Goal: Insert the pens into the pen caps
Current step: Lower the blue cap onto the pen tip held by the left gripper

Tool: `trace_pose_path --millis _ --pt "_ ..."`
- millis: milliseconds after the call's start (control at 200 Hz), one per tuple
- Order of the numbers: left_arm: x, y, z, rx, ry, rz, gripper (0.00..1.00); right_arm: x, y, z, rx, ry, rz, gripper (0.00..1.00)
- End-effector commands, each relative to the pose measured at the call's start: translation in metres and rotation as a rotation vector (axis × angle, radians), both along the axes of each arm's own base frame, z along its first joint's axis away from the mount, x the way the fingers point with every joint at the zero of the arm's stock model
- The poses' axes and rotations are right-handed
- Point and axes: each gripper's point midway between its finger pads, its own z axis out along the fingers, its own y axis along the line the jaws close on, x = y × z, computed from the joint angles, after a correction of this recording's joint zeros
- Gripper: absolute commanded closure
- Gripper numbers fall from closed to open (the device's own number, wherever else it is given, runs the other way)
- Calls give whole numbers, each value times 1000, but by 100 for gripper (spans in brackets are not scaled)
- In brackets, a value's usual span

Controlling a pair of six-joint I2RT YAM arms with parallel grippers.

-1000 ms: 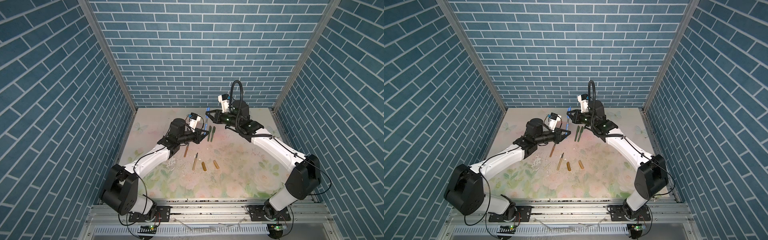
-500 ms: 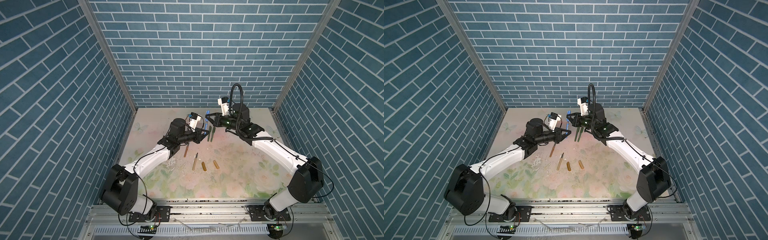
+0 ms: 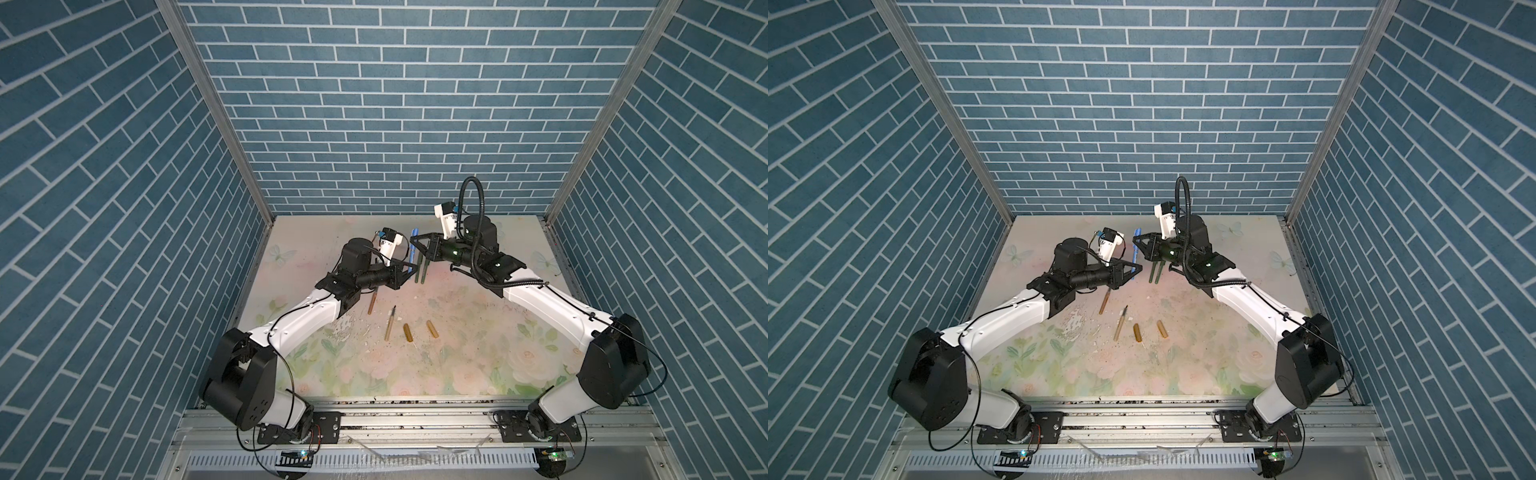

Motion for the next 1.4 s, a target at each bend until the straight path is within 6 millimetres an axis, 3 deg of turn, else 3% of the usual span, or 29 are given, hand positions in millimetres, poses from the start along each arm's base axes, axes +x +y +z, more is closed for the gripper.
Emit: trace_pose_path --millis 0,160,295,415,615,765,1090,1395 --pt "10 1 24 -40 -108 27 100 -33 8 -12 -22 85 103 74" --pt "9 1 25 -36 -129 19 100 -34 -1 17 -31 20 86 61" --pt "7 3 26 -17 -170 18 100 -34 -7 27 -52 1 79 57" --pt "5 7 29 -2 -212 21 100 -33 -16 38 -60 -24 65 58" --pt "2 9 31 18 -279 13 100 -22 -23 61 -75 -61 61 71" --pt "-2 8 33 23 -305 -6 100 -15 -25 74 -131 -120 63 70" --pt "-4 6 35 10 -295 -26 100 5 -12 72 -197 -113 94 67" --pt "-5 3 37 -15 -274 -32 100 8 -3 63 -187 -85 119 74"
